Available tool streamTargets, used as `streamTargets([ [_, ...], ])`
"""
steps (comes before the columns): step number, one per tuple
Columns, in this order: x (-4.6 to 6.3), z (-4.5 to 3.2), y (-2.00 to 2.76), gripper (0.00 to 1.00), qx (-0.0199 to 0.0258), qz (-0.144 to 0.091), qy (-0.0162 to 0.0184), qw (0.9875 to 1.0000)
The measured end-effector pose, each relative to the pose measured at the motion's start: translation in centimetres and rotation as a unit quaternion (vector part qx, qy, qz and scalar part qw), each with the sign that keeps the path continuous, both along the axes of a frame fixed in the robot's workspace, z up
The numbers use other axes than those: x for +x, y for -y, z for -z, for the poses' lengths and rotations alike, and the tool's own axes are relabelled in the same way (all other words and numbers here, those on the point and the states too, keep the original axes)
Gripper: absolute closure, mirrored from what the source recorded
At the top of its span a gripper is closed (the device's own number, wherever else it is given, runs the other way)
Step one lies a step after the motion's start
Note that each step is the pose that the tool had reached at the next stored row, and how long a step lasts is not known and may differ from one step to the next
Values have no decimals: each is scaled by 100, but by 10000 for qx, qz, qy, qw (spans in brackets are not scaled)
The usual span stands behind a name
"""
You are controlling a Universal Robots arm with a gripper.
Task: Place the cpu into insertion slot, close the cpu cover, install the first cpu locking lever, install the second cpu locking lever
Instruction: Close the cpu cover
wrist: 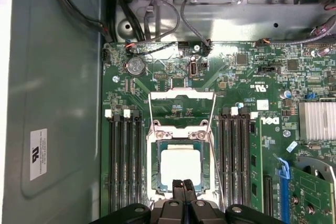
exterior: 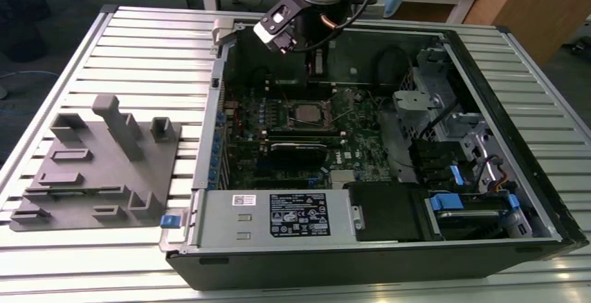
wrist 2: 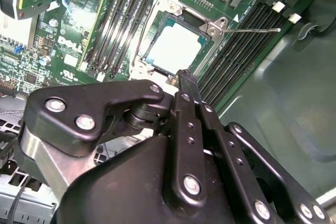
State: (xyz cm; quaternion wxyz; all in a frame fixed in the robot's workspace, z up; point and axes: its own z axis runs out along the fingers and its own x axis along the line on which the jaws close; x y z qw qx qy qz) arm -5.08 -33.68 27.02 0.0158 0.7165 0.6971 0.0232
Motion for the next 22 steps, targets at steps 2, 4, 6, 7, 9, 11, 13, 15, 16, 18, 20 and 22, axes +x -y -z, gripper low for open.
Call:
streamTargets([
  [2,0,-5,0,89,0,0,1,10000],
  [4,0,-6,0,89,0,0,1,10000],
  [6,0,-8,0,89,-1,0,0,10000],
  [7,0,-8,0,89,-1,0,1,10000],
  [9,0,-9,0,89,-1,0,0,10000],
  [11,6,-9,0,89,-2,0,0,10000],
  [13,17,-9,0,89,-2,0,0,10000],
  [15,34,-9,0,89,-1,0,0,10000],
  [16,42,-9,0,89,-1,0,0,10000],
  [18,61,-8,0,89,-1,0,0,10000],
  [20,83,-8,0,89,-1,0,0,10000],
  [22,106,-8,0,89,-1,0,0,10000],
])
